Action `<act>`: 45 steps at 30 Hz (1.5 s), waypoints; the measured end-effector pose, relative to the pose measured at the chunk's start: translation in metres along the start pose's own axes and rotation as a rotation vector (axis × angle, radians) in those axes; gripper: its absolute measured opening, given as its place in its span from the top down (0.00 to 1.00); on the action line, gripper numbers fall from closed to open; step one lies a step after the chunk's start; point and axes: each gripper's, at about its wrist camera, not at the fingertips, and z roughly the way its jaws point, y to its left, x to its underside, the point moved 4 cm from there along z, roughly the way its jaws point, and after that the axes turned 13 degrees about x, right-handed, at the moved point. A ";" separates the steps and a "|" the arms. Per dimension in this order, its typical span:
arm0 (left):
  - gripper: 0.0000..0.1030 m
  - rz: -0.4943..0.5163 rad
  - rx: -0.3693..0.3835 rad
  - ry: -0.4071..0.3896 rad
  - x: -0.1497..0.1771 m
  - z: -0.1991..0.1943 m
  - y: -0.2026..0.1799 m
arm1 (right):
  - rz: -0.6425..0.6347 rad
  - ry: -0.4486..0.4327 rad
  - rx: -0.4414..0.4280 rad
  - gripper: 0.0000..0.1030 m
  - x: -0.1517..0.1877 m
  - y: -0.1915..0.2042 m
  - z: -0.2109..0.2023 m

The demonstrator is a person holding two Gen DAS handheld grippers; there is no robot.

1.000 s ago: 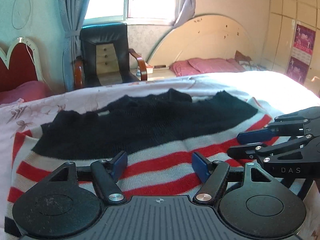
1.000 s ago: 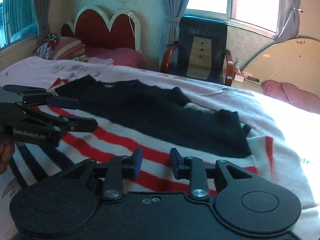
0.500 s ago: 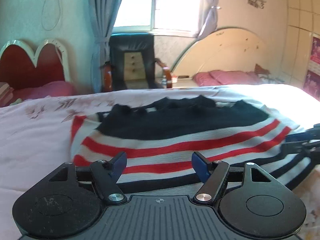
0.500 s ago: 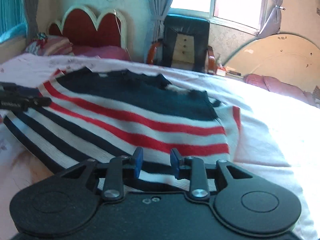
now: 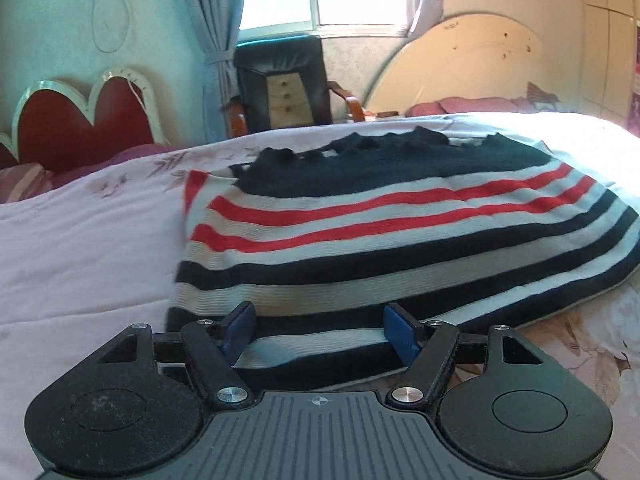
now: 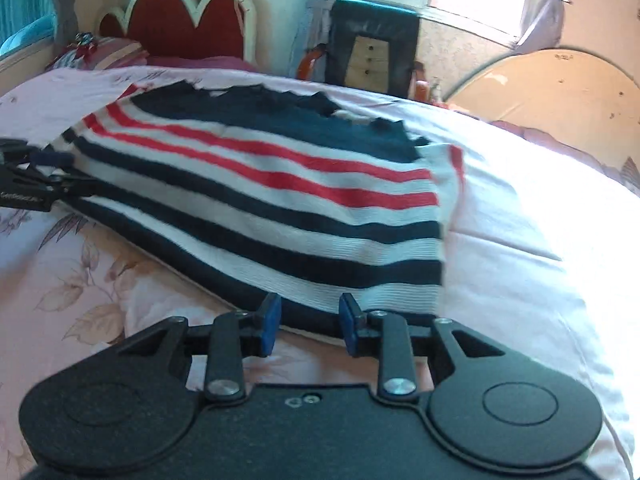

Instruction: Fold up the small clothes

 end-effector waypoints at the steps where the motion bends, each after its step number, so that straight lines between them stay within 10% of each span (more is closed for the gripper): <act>1: 0.31 -0.012 -0.014 0.004 0.001 -0.001 0.005 | 0.040 -0.025 0.019 0.68 -0.002 -0.011 -0.005; 6: 0.31 -0.089 0.001 0.007 0.009 0.004 0.016 | 0.200 0.011 0.058 0.66 0.000 -0.048 0.010; 11: 0.31 -0.108 -0.033 0.029 0.011 0.012 0.018 | 0.231 0.079 0.026 0.94 0.013 -0.051 0.024; 22: 0.28 -0.106 -0.050 -0.014 0.000 -0.010 0.016 | 0.157 -0.040 0.064 0.83 -0.001 -0.036 -0.007; 31: 0.24 -0.153 -0.048 0.022 0.012 -0.013 0.019 | 0.105 0.052 0.039 0.75 0.005 -0.018 0.012; 42: 0.26 -0.943 0.174 -0.282 0.074 -0.027 0.071 | 0.282 -0.014 -0.198 0.81 -0.020 -0.014 -0.009; 45: 0.28 -1.008 0.191 -0.359 0.077 -0.016 0.077 | 0.326 0.004 -0.260 0.93 -0.032 -0.004 0.003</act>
